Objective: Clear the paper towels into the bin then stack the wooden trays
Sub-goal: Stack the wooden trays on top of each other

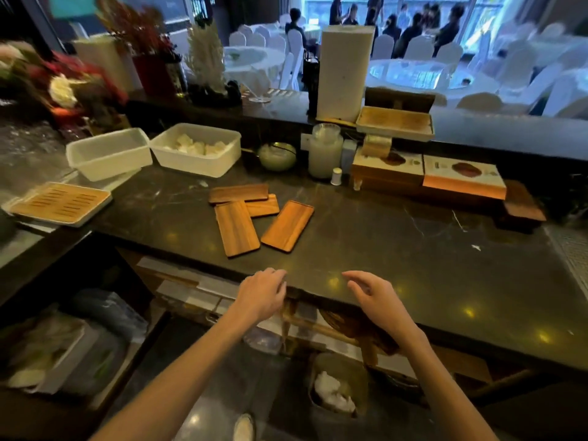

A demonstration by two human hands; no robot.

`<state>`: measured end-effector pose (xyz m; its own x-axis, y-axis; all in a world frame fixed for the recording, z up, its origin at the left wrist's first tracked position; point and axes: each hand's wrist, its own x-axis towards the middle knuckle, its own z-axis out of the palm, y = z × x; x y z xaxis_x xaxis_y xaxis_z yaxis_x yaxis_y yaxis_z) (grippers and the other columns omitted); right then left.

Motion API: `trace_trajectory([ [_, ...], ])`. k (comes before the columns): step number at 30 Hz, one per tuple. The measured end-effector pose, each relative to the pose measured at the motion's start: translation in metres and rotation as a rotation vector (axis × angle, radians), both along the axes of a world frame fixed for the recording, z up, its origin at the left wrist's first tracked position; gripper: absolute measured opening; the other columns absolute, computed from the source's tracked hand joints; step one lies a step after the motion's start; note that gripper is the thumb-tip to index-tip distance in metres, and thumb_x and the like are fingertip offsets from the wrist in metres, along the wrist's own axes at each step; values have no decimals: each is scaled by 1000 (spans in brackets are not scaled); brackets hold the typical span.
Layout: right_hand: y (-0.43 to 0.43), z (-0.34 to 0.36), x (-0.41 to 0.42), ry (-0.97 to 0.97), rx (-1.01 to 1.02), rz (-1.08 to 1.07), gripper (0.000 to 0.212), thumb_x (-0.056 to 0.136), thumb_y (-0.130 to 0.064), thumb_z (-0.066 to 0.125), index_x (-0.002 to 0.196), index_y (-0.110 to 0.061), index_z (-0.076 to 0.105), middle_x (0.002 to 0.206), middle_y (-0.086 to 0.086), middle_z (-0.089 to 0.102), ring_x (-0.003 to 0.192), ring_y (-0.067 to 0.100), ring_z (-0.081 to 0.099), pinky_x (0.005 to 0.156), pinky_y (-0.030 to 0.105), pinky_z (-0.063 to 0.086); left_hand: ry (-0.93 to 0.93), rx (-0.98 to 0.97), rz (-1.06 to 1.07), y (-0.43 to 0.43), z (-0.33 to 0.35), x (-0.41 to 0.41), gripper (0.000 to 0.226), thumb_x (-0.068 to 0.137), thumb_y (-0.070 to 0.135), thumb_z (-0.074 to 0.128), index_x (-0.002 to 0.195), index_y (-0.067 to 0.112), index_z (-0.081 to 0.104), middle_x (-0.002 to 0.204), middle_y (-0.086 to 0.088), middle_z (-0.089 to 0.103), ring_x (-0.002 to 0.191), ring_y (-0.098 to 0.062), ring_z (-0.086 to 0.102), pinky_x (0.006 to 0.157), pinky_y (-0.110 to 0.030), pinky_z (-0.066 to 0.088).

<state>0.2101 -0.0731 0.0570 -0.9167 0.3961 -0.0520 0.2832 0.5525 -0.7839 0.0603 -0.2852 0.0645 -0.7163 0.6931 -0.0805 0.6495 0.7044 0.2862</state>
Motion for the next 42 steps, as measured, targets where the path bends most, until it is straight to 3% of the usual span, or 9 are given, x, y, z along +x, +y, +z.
trace_trajectory([
  [9,-56,-17,-123,-6,-109,-80,30,96,-30,53,124,-37,59,113,-24,63,107,-16,55,90,15,48,-29,19,-3,-50,10,-144,36,99,34,39,127,22,57,126,2,64,116,-20,61,92,-42,52],
  [18,-71,-28,-176,-102,-147,-241,30,96,-28,53,125,-31,60,116,-16,64,105,-5,58,80,10,44,-175,-15,2,-50,-18,-222,37,98,37,40,129,26,56,126,0,65,115,-23,62,91,-42,50],
  [22,-51,-31,-191,-139,-134,-331,29,96,-25,54,124,-25,62,115,-10,65,108,3,59,87,17,46,-222,10,10,-27,-33,-241,34,99,36,39,126,28,57,122,0,67,112,-24,62,82,-37,45],
  [27,-17,-46,-227,-167,-181,-433,28,95,-24,57,121,-19,66,113,-3,69,105,12,64,94,38,54,-257,52,37,7,-50,-272,32,99,31,40,120,20,62,115,-4,70,106,-24,64,75,-33,44],
  [32,22,-73,-284,-214,-277,-490,27,92,-21,59,116,-13,69,98,1,72,87,15,68,83,37,58,-327,81,109,56,-64,-309,25,97,19,45,107,10,66,110,-10,69,105,-27,64,89,-40,51],
  [40,67,-127,-352,-368,-416,-558,33,90,-18,61,121,-6,63,115,13,68,107,27,64,91,35,49,-438,-101,245,133,-104,-337,32,97,21,42,115,6,64,122,-16,66,116,-33,60,95,-41,51],
  [42,73,-138,-363,-421,-468,-555,26,89,-16,63,113,-6,63,101,14,67,94,28,64,80,35,49,-482,-175,284,145,-115,-340,32,96,22,42,117,5,62,126,-17,63,118,-35,58,96,-41,49],
])
